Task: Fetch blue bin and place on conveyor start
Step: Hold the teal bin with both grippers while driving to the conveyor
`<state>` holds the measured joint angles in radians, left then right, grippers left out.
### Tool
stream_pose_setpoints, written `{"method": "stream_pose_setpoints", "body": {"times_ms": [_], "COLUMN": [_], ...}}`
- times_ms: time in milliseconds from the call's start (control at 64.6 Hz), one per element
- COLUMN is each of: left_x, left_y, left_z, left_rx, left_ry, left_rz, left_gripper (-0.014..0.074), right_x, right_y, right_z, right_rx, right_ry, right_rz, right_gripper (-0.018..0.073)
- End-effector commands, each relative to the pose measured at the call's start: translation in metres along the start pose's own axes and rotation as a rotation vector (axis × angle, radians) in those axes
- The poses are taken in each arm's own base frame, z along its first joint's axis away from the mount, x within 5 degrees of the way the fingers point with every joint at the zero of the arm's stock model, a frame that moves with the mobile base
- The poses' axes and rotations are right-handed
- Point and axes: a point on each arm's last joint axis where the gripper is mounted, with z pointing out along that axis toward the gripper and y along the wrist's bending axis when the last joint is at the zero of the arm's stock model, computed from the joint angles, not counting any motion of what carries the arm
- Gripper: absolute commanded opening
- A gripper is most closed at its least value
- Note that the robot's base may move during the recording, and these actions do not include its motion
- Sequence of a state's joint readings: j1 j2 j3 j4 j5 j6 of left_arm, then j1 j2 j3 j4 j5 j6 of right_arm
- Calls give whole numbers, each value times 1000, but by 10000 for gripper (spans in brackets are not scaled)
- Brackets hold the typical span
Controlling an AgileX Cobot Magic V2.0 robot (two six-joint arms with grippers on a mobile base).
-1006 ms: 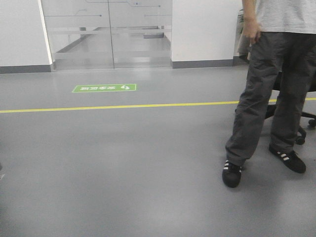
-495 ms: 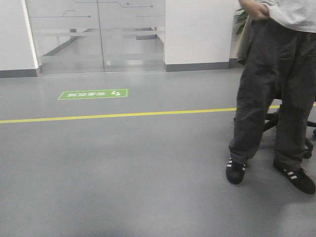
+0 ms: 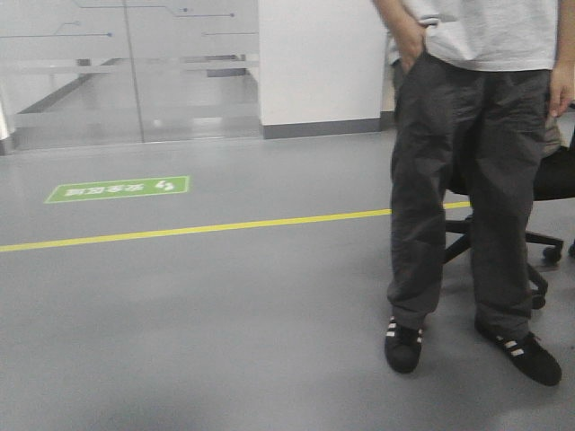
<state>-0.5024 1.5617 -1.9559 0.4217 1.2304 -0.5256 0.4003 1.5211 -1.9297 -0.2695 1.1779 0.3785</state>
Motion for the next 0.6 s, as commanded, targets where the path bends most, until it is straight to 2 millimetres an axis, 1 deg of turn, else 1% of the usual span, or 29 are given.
{"method": "stream_pose_setpoints", "body": {"times_ms": [0, 588], "left_x": [-5, -5], "left_y": [2, 2], "left_z": [-5, -5], "left_rx": [6, 2], "left_ry": [-47, -50], "left_rz": [3, 4], "left_gripper": [-111, -111], "right_x": [-7, -6], "right_y": [-1, 0], "right_z": [-9, -6], "right_rx": [-13, -13], "right_ry": [-67, -60], "right_rz": [-9, -10], "right_gripper": [-162, -162]}}
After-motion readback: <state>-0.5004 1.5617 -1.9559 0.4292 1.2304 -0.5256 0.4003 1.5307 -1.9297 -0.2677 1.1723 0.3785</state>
